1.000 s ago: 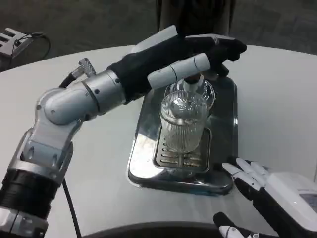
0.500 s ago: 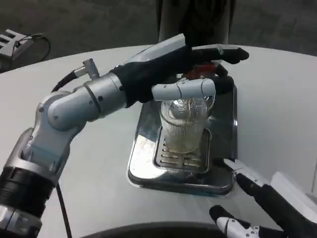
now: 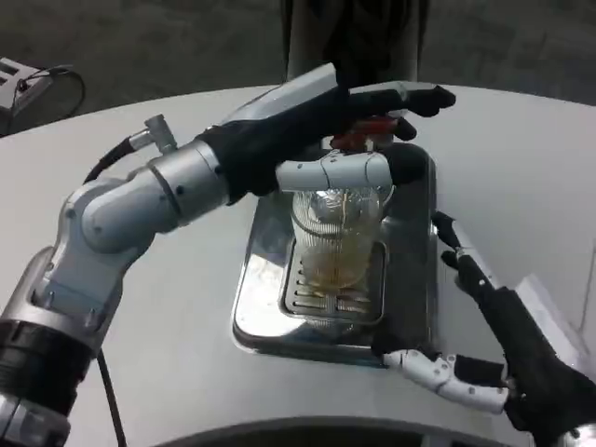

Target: Grasp the cup under the faucet to collect the drink, then remove the cup.

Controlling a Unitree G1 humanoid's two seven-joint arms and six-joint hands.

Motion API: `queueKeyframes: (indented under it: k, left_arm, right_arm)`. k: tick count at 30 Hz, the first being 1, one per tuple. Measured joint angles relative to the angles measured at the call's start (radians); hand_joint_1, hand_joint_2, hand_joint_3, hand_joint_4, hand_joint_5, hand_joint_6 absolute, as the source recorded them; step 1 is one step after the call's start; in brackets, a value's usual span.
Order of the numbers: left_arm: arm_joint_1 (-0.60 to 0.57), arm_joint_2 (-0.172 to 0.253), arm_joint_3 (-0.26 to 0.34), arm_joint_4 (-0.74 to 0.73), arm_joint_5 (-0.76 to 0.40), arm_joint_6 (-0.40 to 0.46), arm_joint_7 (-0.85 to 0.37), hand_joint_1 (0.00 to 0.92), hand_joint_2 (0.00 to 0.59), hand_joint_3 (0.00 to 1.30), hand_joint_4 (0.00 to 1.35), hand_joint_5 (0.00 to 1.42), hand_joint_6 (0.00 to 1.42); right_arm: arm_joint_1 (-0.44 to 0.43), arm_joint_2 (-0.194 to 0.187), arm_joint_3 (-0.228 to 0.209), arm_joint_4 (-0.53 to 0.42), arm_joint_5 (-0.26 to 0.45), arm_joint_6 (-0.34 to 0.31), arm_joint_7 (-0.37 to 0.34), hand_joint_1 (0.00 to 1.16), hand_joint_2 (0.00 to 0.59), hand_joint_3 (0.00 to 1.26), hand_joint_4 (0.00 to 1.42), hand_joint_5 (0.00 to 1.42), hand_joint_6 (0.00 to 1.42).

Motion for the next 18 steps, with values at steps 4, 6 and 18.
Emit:
queueKeyframes:
  k: [4,6,18]
  left_arm:
    - [0.003,0.001,0.007,0.0,0.0,-0.005,0.001,0.0,0.019,0.17,0.15,0.23,0.23]
    - [0.004,0.002,0.013,0.0,0.001,-0.006,0.001,0.0,0.019,0.17,0.15,0.23,0.23]
    - [0.001,0.006,0.025,0.021,0.001,-0.028,0.0,0.0,0.015,0.18,0.16,0.24,0.23]
  right_arm:
    - [-0.064,0.018,0.033,0.078,-0.014,0.003,-0.044,0.65,0.222,0.0,0.02,0.07,0.1]
    - [-0.093,0.029,0.04,0.121,-0.016,0.006,-0.071,0.65,0.221,0.0,0.02,0.07,0.1]
    - [-0.3,0.065,0.074,0.379,-0.021,0.026,-0.211,0.67,0.221,0.0,0.02,0.09,0.1]
